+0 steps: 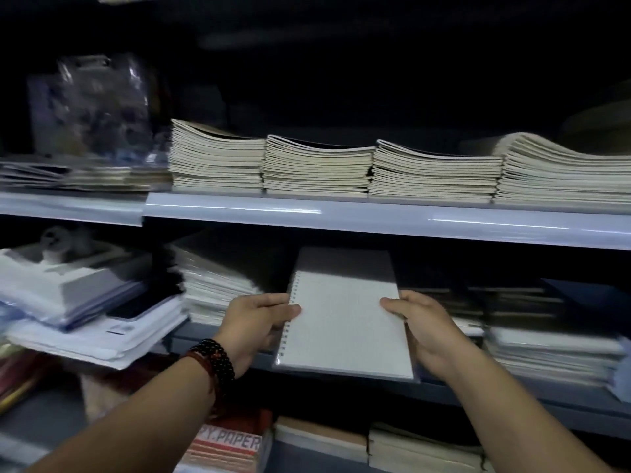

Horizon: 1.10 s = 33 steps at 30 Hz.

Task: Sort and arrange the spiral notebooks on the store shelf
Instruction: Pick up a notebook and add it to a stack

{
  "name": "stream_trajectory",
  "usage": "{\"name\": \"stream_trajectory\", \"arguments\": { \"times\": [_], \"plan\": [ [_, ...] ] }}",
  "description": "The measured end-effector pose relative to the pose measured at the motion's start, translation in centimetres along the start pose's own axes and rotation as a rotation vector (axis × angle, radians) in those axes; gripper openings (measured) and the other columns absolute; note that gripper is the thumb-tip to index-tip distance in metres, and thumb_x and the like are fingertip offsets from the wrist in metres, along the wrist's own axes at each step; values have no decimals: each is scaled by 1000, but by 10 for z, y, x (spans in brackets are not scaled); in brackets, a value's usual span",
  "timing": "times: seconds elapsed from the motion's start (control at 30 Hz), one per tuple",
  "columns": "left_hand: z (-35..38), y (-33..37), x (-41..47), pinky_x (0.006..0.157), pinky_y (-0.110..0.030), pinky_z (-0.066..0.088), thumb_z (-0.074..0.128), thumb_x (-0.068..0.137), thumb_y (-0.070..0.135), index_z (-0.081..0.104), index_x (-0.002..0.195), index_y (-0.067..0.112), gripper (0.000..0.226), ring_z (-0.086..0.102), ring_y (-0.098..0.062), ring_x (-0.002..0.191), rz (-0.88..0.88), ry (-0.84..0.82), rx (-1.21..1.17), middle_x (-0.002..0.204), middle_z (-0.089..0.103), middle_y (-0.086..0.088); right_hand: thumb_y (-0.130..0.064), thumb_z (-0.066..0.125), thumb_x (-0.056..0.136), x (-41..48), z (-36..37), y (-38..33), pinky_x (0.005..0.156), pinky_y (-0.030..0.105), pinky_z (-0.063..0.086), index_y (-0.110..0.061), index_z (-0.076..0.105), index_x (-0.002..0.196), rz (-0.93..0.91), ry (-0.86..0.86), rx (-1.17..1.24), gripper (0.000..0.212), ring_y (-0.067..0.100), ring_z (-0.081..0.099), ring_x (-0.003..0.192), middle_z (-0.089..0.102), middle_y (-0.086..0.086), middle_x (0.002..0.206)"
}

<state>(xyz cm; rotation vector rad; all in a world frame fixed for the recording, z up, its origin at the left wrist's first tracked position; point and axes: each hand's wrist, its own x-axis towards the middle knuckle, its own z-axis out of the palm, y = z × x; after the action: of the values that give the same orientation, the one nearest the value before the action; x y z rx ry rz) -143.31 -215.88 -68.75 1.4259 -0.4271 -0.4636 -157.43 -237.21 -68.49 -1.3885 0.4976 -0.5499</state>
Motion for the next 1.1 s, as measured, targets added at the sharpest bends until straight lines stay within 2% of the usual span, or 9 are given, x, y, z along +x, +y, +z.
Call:
{"name": "stream_trajectory", "arguments": {
  "times": [0.17, 0.27, 0.37, 0.43, 0.57, 0.7, 0.87, 0.97, 1.1],
  "plan": [
    [-63, 32, 3, 74, -31, 58, 83, 72, 12, 77, 106, 7, 35, 73, -22, 84, 15, 145, 13, 104, 77, -14, -3, 66, 91, 21, 70, -7, 65, 33, 57, -6, 62, 92, 31, -149, -28, 4, 25, 69, 79, 71, 13, 88],
    [-98, 60, 10, 96, -42, 56, 70, 67, 14, 70, 121, 3, 55, 68, -33, 109, -52, 101, -47, 125, 69, -17, 0, 71, 88, 36, 113, -11, 85, 46, 59, -2, 57, 92, 34, -166, -2, 15, 30, 69, 85, 70, 22, 98],
    [-132, 76, 28, 94, -35, 54, 62, 70, -1, 70, 119, 5, 50, 62, -29, 114, -15, 154, -116, 129, 64, -13, 0, 73, 87, 53, 153, -16, 67, 40, 61, 7, 58, 98, 53, -124, 17, 20, 31, 70, 73, 70, 25, 92],
    [-149, 79, 43, 104, -46, 47, 67, 57, -3, 77, 104, 8, 49, 57, -31, 116, 41, 234, -100, 123, 66, -13, 0, 72, 87, 66, 173, -18, 52, 33, 57, 15, 60, 103, 55, -106, 26, 24, 30, 66, 63, 68, 23, 81],
    [-173, 82, 74, 78, -53, 52, 65, 67, -10, 73, 100, 4, 36, 60, -37, 89, 125, 352, -120, 108, 65, -19, -1, 57, 97, 100, 211, -17, 53, 32, 51, 3, 62, 77, 103, -68, -69, 21, 23, 58, 55, 61, 12, 63],
    [-187, 80, 109, 56, -37, 56, 61, 79, -9, 67, 93, 4, 19, 61, -31, 67, 138, 458, -55, 90, 63, -19, -29, 48, 106, 137, 246, -14, 38, 25, 44, -1, 59, 108, 125, -106, -171, 30, 24, 56, 41, 58, 12, 61],
    [-190, 77, 149, 51, -41, 50, 56, 86, 3, 56, 107, -3, 22, 55, -29, 62, 167, 582, -41, 84, 55, -19, -31, 46, 106, 166, 266, -12, 84, 40, 47, -14, 54, 130, -41, -83, -222, 30, 32, 62, 87, 60, 5, 96],
    [-192, 72, 167, 68, -42, 49, 60, 89, 2, 58, 112, 1, 22, 56, -25, 72, 168, 574, 54, 93, 58, -15, -28, 46, 105, 181, 264, 0, 106, 37, 37, -15, 46, 145, -135, -90, -340, 41, 31, 48, 130, 52, 9, 140],
    [-188, 62, 177, 81, -36, 46, 50, 95, -5, 58, 126, 5, 33, 54, -22, 78, 174, 551, 135, 81, 53, -1, -34, 48, 104, 190, 261, 22, 83, 34, 46, -14, 50, 139, 17, -120, -435, 40, 29, 63, 101, 63, 15, 118]
  ]
}}
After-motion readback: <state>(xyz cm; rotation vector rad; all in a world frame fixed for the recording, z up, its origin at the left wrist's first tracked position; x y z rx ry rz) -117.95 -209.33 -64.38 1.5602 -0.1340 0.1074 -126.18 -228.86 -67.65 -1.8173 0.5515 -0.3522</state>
